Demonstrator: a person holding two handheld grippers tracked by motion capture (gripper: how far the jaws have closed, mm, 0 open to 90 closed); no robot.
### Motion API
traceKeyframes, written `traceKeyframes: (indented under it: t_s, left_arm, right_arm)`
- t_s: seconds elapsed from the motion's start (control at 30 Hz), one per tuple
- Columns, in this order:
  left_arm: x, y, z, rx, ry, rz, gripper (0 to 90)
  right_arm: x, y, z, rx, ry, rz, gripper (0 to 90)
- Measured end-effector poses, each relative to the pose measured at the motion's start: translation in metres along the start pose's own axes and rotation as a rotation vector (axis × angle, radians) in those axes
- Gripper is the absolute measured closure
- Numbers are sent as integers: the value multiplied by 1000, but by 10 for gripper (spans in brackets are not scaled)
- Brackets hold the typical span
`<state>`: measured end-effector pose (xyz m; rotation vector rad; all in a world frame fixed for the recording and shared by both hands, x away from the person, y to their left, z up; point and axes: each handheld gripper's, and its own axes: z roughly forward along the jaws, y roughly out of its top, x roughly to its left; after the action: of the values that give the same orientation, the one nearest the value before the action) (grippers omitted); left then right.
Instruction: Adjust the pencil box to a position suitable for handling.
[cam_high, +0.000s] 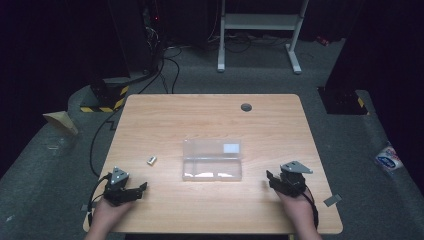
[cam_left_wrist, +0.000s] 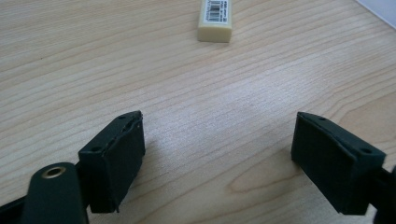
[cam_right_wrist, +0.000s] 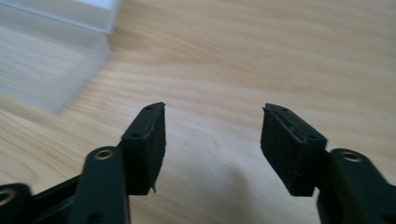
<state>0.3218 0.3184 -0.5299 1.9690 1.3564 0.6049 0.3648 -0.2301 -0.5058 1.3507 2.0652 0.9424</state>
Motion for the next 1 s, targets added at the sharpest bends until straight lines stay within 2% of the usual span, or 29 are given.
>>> traceKeyframes:
  t_s: [0.17,0.33,0.37,0.47,0.57,0.73,0.83,1.0]
  left_arm:
    - [1,0,0,8,25,-23,149]
    - [-1,-1,-1,8,39,-37,146]
    - [-1,-1,-1,8,42,-34,145]
    - [0,-1,-1,15,30,-28,130]
    - [1,1,1,42,33,-34,42]
    - [3,4,2,65,38,-29,13]
    - [3,6,-1,57,46,-8,12]
    - [5,11,-5,27,53,-24,12]
  right_arm:
    - [-15,-17,-5,50,-52,26,327]
    - [-21,-23,2,85,-48,71,171]
    - [-22,-22,3,85,-45,64,162]
    - [-21,-22,2,92,-46,65,142]
    - [-20,-22,3,93,-42,63,130]
    - [-20,-22,3,94,-40,65,131]
    - [-20,-22,3,94,-39,64,132]
    - [-19,-23,2,94,-47,66,137]
